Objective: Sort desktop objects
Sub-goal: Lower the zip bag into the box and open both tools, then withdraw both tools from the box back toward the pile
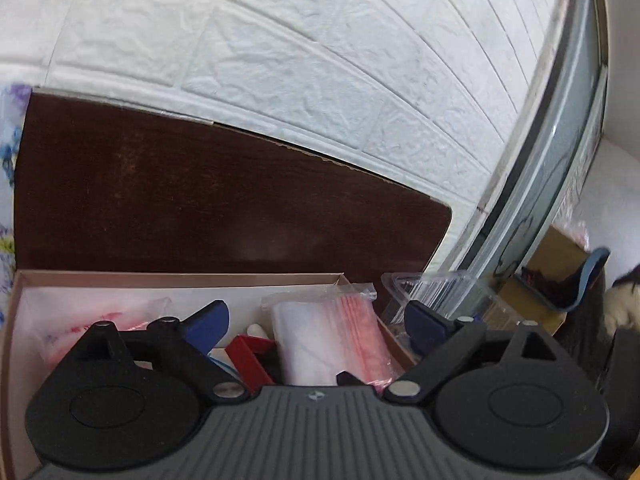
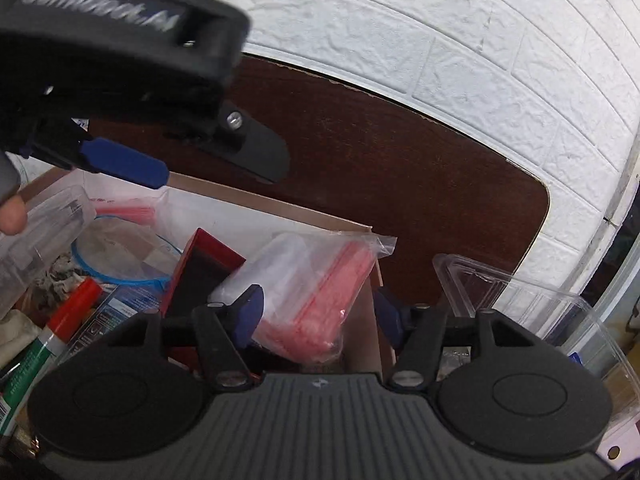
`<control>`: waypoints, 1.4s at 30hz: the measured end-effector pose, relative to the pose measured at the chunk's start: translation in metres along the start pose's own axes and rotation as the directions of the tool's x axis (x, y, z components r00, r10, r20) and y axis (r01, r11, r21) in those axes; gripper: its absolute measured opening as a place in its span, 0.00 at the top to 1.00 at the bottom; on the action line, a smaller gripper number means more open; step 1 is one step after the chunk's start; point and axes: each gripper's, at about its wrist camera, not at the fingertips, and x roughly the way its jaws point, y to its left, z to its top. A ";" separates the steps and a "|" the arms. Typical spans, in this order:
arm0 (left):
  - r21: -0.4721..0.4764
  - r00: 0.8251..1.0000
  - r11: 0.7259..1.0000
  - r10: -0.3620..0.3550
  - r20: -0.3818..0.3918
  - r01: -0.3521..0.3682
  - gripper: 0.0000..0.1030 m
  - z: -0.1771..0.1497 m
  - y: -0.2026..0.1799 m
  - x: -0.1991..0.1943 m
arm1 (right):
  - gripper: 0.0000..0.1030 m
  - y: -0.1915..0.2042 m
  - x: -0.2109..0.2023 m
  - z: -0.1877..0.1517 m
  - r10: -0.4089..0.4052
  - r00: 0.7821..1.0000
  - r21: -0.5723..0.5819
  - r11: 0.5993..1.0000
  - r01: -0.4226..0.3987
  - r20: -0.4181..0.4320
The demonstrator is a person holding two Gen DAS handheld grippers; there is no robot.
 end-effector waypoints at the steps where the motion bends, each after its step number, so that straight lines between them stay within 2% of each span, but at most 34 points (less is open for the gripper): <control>1: 0.011 1.000 1.000 0.004 -0.003 -0.004 0.06 -0.001 -0.002 -0.002 | 0.30 0.000 -0.002 0.000 -0.002 1.000 0.016 1.000 0.002 0.003; 3: 0.016 1.000 1.000 0.002 -0.010 -0.002 0.06 -0.002 -0.005 -0.006 | 0.18 -0.001 -0.007 0.000 0.007 1.000 0.045 0.999 -0.008 0.010; 4: 0.019 1.000 1.000 0.001 -0.014 -0.001 0.06 -0.003 -0.007 -0.009 | 0.17 -0.001 -0.008 0.002 0.012 1.000 0.054 0.998 -0.012 0.012; 11: 0.092 1.000 0.995 0.027 -0.005 -0.027 0.06 -0.007 -0.026 -0.028 | 0.16 0.001 -0.031 0.008 -0.010 1.000 0.065 0.998 0.009 0.008; 19: 0.126 0.999 0.991 0.033 0.012 -0.034 0.06 -0.011 -0.045 -0.063 | 0.13 0.013 -0.081 0.014 0.016 0.999 0.056 0.998 -0.018 0.038; 21: 0.150 0.999 0.987 0.050 0.018 -0.052 0.06 -0.014 -0.051 -0.073 | 0.09 0.019 -0.095 0.014 0.017 0.999 0.044 0.999 -0.019 0.049; 24: 0.174 0.997 0.981 0.081 0.019 -0.083 0.06 -0.018 -0.057 -0.089 | 0.09 0.027 -0.113 0.014 0.027 0.997 0.030 0.999 -0.029 0.068; 33: 0.173 0.986 0.971 0.165 0.010 -0.164 0.05 -0.042 -0.055 -0.146 | 0.09 0.056 -0.158 0.008 0.103 0.988 0.041 0.993 -0.108 0.115; 42: 0.129 0.964 0.955 0.265 0.024 -0.266 0.05 -0.077 -0.034 -0.205 | 0.09 0.097 -0.187 -0.007 0.211 0.970 0.047 0.975 -0.218 0.123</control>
